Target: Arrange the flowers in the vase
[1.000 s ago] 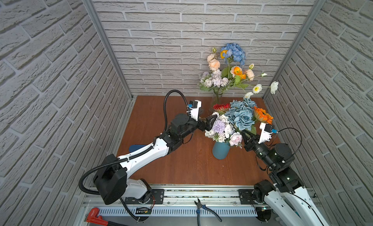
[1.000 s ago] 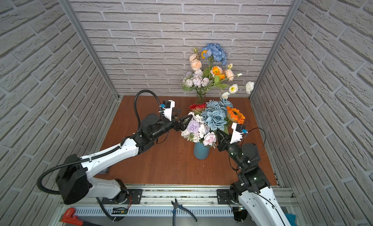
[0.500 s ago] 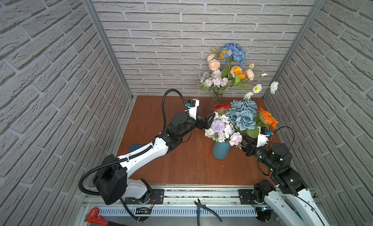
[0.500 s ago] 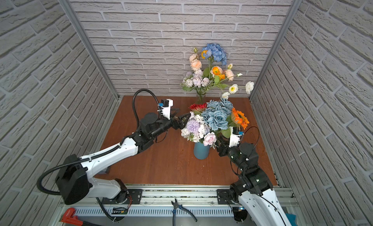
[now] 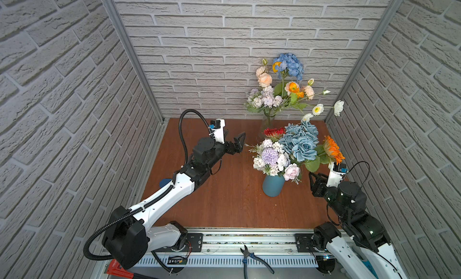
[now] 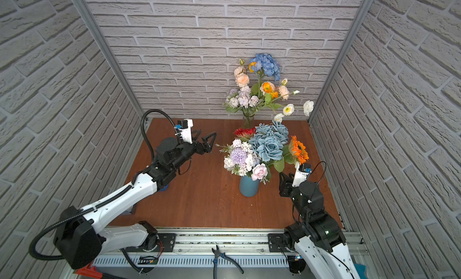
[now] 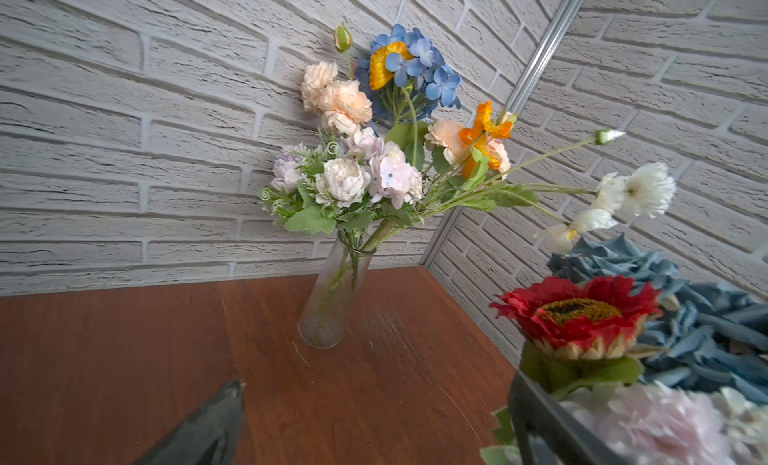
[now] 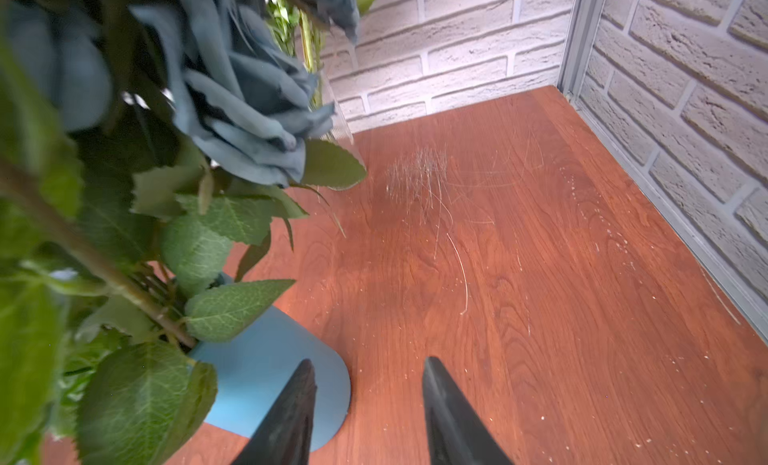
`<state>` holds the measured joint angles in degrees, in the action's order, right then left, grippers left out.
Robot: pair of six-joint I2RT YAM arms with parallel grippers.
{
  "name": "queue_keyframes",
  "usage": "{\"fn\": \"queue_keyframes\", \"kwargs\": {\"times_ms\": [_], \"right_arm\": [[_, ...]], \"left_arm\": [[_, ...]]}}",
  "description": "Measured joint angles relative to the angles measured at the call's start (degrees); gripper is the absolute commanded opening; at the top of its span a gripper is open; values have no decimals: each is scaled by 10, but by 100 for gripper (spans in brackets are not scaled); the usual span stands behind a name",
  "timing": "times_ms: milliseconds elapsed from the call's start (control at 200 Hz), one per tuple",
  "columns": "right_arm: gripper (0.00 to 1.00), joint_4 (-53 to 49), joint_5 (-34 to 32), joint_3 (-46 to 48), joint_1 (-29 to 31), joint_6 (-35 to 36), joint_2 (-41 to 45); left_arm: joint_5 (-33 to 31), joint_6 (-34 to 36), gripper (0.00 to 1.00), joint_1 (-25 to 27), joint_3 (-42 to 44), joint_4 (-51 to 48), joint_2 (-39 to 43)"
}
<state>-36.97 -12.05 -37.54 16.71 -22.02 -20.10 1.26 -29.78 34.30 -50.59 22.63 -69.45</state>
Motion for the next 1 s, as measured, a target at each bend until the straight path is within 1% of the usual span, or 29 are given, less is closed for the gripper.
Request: {"fn": "queue_keyframes", "kwargs": {"times_ms": [20,55,70,105,155,235,335,440,515,585,645,795,885,1000], "right_arm": [[53,0,4,1,0,2,-6],[62,2,16,3,0,7,-17],[72,2,20,3,0,9,-22],[87,3,37,7,0,13,-35],[95,5,61,12,0,19,-54],[96,9,100,25,0,24,-78],[96,13,134,50,1,24,-79],[95,16,163,80,3,14,-48],[93,25,186,103,5,5,-11],[90,51,211,130,12,-1,17],[89,74,226,152,23,0,31],[90,148,235,184,60,28,28],[91,201,229,186,81,58,-6],[93,265,217,188,93,95,-49]], "left_arm": [[-2,0,98,-3,1,-2,1],[-6,-1,98,-7,5,-4,2],[-8,-1,98,-9,6,-5,3],[-12,-3,98,-15,11,-8,3],[-17,-8,98,-23,19,-9,3],[-24,-21,98,-37,37,-12,1],[-24,-41,98,-45,51,-12,-16],[-15,-69,98,-47,60,-6,-46],[-2,-89,98,-45,68,3,-69],[12,-106,98,-40,69,17,-93],[25,-118,98,-32,69,29,-115],[54,-151,98,-6,69,62,-163],[67,-169,98,7,68,83,-187],[85,-195,98,19,66,111,-215]]}}
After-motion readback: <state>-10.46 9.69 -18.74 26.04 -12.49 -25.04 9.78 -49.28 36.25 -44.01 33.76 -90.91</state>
